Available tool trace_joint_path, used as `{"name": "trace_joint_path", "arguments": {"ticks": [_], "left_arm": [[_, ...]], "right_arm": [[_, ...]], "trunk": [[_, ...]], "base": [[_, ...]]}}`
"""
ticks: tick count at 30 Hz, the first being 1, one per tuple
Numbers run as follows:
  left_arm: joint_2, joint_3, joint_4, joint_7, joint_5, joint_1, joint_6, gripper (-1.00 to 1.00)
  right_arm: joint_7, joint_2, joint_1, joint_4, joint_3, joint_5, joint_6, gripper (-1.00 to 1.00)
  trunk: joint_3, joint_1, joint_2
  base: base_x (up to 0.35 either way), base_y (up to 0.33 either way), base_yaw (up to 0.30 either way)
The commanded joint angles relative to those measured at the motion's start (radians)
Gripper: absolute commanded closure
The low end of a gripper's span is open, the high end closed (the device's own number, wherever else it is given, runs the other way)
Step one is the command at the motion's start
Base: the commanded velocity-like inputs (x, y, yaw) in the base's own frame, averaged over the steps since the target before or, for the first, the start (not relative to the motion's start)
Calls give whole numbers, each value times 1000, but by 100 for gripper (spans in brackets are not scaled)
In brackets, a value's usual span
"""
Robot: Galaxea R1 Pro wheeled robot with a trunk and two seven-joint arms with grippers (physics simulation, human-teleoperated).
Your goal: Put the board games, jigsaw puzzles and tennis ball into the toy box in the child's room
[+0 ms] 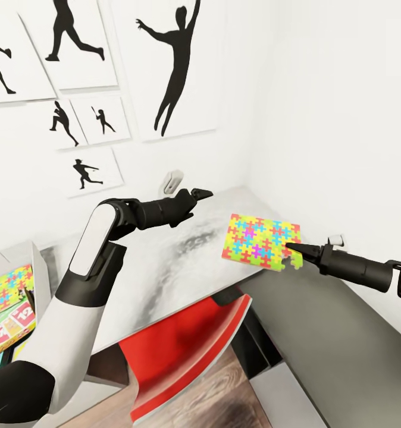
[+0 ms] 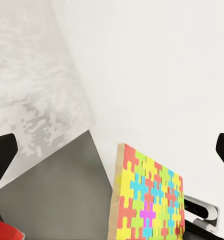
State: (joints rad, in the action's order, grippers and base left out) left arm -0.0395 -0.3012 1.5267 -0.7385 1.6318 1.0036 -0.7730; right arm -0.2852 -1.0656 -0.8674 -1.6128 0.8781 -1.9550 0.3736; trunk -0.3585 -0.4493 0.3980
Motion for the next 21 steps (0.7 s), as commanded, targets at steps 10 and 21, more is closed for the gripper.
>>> {"name": "trace_joint_path", "arguments": {"ticks": [10,21], "left_arm": [[-1,1,-9,-10,10,1,0,-100],[-2,1,-17,-10,10,1,0,-100]], "right_arm": [[-3,1,-4,1,5,-8,1,100],[-3,3,-4,1,5,-8,1,100]], "trunk": [[15,-1,2],[33,-1,2]], "base": [[0,0,0],[0,0,0]]}}
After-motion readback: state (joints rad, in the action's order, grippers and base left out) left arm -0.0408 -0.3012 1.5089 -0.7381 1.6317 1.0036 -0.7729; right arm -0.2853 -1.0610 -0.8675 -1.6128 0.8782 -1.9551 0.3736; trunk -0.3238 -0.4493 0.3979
